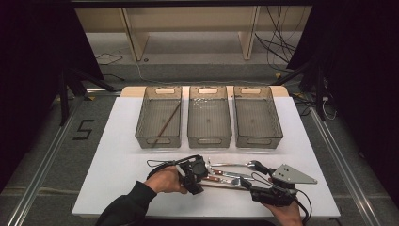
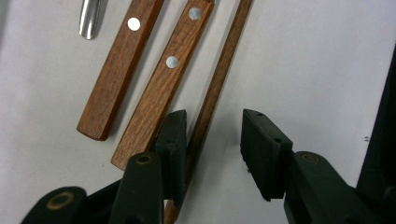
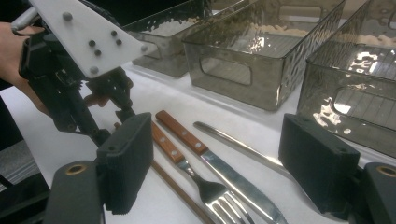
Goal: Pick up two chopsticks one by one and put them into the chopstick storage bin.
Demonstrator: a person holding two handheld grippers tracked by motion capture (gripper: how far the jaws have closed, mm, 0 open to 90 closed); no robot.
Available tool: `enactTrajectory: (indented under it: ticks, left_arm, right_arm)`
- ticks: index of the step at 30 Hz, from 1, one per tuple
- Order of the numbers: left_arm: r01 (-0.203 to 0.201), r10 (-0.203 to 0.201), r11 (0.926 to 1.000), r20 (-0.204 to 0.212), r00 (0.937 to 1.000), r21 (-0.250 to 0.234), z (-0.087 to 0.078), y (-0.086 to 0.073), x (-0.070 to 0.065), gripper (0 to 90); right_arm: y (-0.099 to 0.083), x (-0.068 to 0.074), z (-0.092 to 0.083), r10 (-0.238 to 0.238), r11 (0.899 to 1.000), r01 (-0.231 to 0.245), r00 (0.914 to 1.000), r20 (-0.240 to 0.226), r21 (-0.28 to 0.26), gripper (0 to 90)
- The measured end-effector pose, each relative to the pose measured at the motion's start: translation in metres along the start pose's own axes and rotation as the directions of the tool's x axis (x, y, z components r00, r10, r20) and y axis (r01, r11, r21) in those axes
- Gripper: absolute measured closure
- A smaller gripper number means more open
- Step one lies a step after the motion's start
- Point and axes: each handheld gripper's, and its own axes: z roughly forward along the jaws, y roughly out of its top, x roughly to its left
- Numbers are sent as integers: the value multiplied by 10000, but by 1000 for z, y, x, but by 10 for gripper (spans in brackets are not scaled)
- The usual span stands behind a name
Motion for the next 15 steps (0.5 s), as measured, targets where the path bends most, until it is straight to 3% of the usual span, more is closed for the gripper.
enactTrajectory:
  ticks: [12, 15]
  left_arm:
    - [-933, 940, 9944, -115, 9955, 490, 2, 8, -7, 725]
    - [-1420, 1437, 9875, -204, 9894, 683, 2, 9, -12, 766]
  right_arm:
    - [0, 0, 1, 36, 10000, -36, 10000, -13, 64, 269]
    - [-1, -1, 2, 90, 9999, -90, 10000, -17, 69, 269]
